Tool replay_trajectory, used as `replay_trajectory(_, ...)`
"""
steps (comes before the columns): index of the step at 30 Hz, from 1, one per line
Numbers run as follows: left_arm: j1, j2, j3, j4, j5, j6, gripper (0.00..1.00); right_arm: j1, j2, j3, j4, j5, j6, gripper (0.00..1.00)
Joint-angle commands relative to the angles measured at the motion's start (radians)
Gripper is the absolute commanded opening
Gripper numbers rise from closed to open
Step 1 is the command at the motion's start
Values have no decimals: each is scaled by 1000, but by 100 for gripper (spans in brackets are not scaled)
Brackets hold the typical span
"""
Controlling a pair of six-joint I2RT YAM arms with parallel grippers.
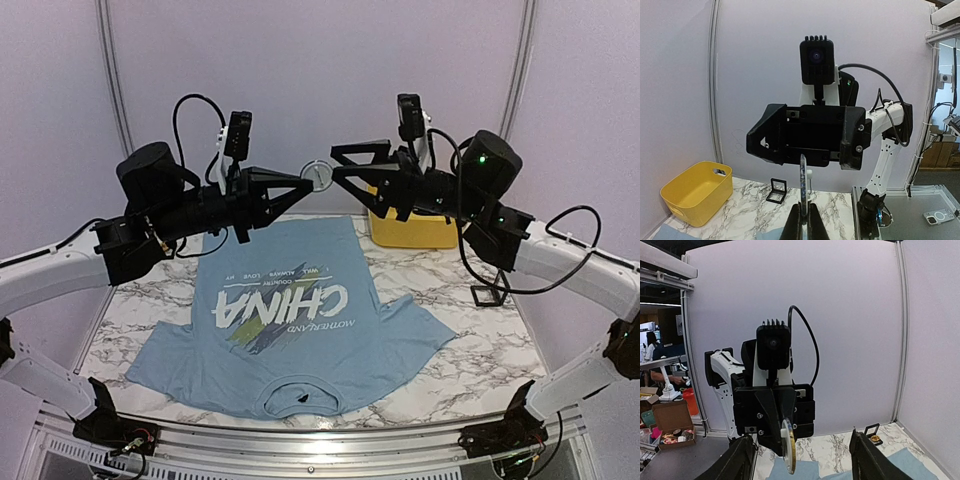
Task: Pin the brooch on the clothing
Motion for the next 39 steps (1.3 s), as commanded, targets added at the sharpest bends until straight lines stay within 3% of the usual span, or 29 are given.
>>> replay_trajectory(1,-16,-30,-8,18,-13,57,0,-6,31,83,-99,-21,9,63)
replay_trajectory(13,-23,-28,-3,16,-19,79,0,5,62,104,-135,-55,10,44)
replay_trajectory(19,-25,-29,-5,15,-28,91,0,5,49,94,-135,-115,-6,50)
replay_trajectory(24,-25,-27,-2,15,-27,96,0,4,54,93,-145,-115,-12,45)
replay_trajectory(39,-34,-21,-5,9,-21,120,0,5,59,95,-181,-61,-35,11)
